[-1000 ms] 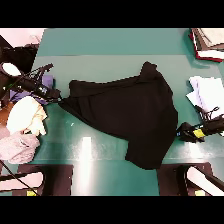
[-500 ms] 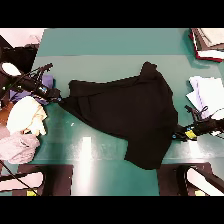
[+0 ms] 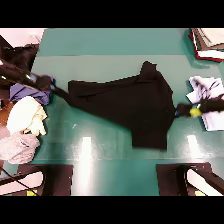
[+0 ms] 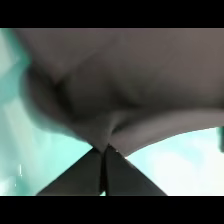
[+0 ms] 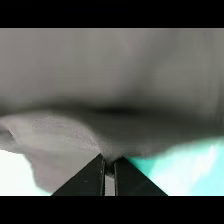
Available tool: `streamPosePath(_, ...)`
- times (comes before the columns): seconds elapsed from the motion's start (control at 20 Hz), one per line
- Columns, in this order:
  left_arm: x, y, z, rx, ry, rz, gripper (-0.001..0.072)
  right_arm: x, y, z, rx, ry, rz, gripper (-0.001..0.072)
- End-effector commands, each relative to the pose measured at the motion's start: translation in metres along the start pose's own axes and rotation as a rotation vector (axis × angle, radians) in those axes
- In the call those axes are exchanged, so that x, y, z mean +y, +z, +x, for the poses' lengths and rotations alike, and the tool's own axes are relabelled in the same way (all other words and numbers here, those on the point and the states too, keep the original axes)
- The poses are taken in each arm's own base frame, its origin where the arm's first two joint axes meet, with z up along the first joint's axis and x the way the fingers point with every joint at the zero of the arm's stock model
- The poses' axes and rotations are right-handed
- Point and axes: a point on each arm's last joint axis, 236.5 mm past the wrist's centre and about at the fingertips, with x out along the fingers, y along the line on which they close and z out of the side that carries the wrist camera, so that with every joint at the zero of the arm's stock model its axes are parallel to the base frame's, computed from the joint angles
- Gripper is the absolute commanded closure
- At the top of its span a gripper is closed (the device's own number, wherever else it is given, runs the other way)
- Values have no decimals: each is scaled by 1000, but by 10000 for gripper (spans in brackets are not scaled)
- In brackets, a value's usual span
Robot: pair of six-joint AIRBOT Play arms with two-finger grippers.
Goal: Fold the shirts.
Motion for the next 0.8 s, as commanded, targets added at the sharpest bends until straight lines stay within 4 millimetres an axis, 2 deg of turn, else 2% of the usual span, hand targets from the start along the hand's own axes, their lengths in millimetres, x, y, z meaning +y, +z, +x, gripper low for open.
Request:
streamPosePath(0.0, -55, 62, -90, -277, 0, 102, 686, 69, 104, -109, -413, 52, -145, 685)
streamPosePath(0.05, -76, 80, -123, -378, 16, 155, 686, 90, 126, -152, -541, 44, -204, 685)
streamPosePath(0.15, -122, 104, -196, -588, 48, 272, 686, 132, 149, -237, -772, 35, -311, 685)
streamPosePath(0.25, -173, 111, -270, -802, 68, 377, 686, 174, 149, -315, -970, 33, -409, 685)
streamPosePath(0.35, -222, 98, -340, -1019, 81, 470, 686, 204, 133, -377, -1117, 0, -494, 685)
streamPosePath(0.45, -261, 71, -398, -1207, 97, 532, 686, 220, 109, -425, -1226, -76, -558, 685)
streamPosePath(0.55, -293, 36, -441, -1345, 103, 586, 686, 225, 84, -462, -1313, -161, -585, 685)
streamPosePath(0.65, -319, 1, -467, -1429, 100, 633, 687, 223, 61, -488, -1375, -225, -565, 685)
streamPosePath(0.75, -329, -20, -472, -1437, 108, 659, 687, 215, 46, -499, -1401, -280, -537, 686)
